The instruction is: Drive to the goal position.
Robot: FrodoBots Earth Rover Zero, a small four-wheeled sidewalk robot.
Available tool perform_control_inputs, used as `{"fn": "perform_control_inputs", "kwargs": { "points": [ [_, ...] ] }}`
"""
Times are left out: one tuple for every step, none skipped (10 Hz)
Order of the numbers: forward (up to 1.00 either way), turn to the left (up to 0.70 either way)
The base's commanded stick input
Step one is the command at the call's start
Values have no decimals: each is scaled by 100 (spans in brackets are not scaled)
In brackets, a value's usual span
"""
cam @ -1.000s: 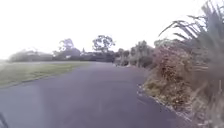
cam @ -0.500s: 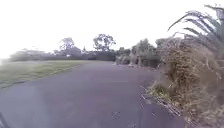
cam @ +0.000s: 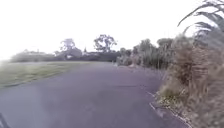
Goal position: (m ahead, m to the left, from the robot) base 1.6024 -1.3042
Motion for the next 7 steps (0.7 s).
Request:
{"fn": "perform_control_inputs", "kwargs": {
  "points": [
    [70, 0],
    [70, 0],
    [70, 0],
    [70, 0],
    [70, 0],
    [70, 0],
    [70, 0]
  ]
}}
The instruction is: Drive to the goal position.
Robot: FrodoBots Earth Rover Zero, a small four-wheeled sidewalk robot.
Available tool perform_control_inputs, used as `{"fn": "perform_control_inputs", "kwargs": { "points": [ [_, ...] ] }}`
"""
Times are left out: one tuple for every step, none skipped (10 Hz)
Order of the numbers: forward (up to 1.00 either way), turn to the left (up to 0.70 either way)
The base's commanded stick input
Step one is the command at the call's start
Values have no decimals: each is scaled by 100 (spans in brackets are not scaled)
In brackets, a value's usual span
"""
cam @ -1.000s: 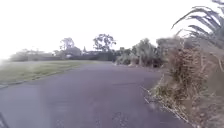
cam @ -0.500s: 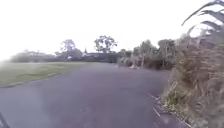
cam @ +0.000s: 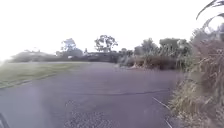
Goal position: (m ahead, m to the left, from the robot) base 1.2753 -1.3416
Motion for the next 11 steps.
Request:
{"fn": "perform_control_inputs", "kwargs": {
  "points": [
    [70, 0],
    [70, 0],
    [68, 0],
    [58, 0],
    [48, 0],
    [45, 0],
    [45, 0],
    [45, 0],
    [45, 0],
    [45, 0],
    [45, 0]
  ]
}}
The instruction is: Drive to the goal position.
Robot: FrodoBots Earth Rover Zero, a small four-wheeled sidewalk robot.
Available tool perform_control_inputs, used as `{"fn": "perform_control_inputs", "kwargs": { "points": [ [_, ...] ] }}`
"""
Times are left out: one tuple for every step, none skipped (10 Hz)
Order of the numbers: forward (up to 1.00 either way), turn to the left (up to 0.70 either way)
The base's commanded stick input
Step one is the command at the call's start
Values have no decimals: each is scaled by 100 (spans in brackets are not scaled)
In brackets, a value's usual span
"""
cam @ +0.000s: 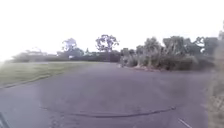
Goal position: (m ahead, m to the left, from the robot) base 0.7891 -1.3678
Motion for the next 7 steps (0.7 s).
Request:
{"fn": "perform_control_inputs", "kwargs": {
  "points": [
    [45, 0],
    [45, 0],
    [45, 0],
    [45, 0],
    [45, 0],
    [45, 0],
    [0, 0]
  ]
}}
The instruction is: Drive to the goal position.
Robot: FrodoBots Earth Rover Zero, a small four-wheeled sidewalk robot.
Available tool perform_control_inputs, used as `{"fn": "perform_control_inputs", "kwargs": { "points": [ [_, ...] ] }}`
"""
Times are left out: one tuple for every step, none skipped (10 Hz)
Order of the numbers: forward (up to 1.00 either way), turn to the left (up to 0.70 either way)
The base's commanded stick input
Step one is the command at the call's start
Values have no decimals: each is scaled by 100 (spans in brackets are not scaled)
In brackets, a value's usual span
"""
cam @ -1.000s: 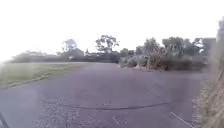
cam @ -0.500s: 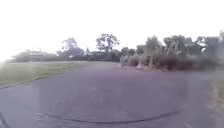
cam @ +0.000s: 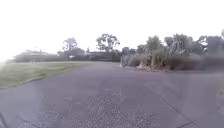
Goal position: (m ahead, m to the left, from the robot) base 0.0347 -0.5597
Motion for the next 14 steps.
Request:
{"fn": "perform_control_inputs", "kwargs": {
  "points": [
    [0, 0],
    [0, 0],
    [0, 0],
    [0, 0],
    [0, 0],
    [0, 0],
    [0, 0],
    [0, 0],
    [0, 45],
    [0, 45],
    [0, 45],
    [0, 45],
    [0, 45],
    [0, 45]
  ]
}}
